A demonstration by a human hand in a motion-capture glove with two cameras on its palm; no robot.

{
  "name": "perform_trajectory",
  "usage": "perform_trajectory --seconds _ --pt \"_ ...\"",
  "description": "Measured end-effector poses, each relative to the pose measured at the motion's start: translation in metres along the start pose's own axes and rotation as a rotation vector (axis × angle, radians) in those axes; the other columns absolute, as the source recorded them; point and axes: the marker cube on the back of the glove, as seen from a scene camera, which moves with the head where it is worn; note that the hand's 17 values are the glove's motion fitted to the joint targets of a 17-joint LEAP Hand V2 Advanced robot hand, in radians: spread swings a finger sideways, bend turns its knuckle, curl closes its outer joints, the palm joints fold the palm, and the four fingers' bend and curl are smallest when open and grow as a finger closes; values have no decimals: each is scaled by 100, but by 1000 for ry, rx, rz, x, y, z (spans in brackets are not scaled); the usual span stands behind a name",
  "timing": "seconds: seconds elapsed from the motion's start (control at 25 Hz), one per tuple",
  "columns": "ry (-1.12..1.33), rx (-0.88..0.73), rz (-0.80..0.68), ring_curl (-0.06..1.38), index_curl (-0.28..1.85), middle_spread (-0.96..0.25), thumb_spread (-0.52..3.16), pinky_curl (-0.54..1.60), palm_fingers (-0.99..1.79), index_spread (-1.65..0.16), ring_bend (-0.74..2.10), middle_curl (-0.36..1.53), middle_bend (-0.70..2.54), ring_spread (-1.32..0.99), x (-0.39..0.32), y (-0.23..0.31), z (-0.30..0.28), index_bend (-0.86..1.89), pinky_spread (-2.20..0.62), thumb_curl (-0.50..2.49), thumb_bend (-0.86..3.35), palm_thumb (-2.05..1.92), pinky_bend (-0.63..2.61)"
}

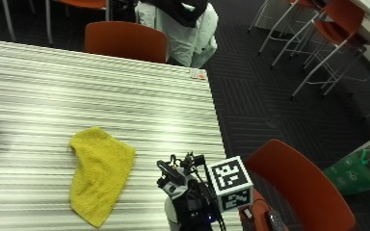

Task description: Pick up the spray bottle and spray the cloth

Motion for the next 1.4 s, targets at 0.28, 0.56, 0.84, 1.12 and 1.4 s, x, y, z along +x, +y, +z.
perform_trajectory --seconds 0.28,0.56,0.84,1.12,1.4 --pt "-65 16 -14 48 47 -8 42 27 77 -34 45 57 75 -16 -34 3 -14 19 -1 80 4 126 15" --pt "17 0 59 51 48 -8 40 28 77 -32 44 58 75 -16 -37 -4 -14 19 -1 81 6 127 15" --pt "199 -80 265 53 49 -8 38 29 76 -31 43 59 74 -16 -15 -24 9 18 -1 81 6 126 15" --pt "291 -111 489 55 49 -8 37 31 75 -30 43 60 75 -16 18 -45 29 18 -1 81 7 126 15" --pt "330 -160 670 57 50 -8 37 32 73 -29 42 61 75 -16 32 -57 24 18 -1 81 8 126 15"
